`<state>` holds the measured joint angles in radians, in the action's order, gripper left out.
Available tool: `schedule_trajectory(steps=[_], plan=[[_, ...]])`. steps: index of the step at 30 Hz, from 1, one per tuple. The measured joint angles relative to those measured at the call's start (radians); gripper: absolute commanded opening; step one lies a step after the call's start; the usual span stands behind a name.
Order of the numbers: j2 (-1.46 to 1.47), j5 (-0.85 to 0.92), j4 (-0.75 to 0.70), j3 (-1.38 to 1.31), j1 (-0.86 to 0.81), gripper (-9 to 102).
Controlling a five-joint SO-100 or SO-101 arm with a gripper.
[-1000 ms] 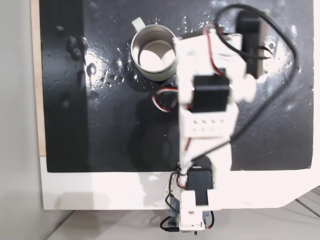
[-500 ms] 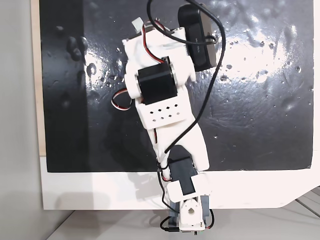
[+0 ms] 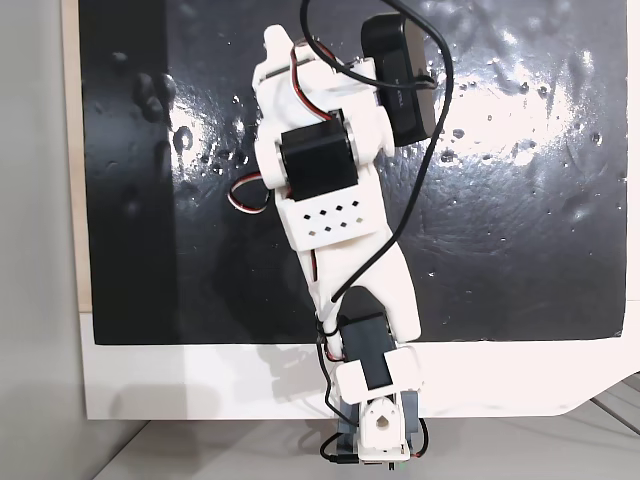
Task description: Grasp a pengrip and put it in the cup.
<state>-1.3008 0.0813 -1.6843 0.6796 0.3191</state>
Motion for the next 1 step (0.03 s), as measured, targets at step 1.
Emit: schedule_trajectory(steps=[1], plan=[[0.0,-0.005,0.0,0.003,0.0,32]])
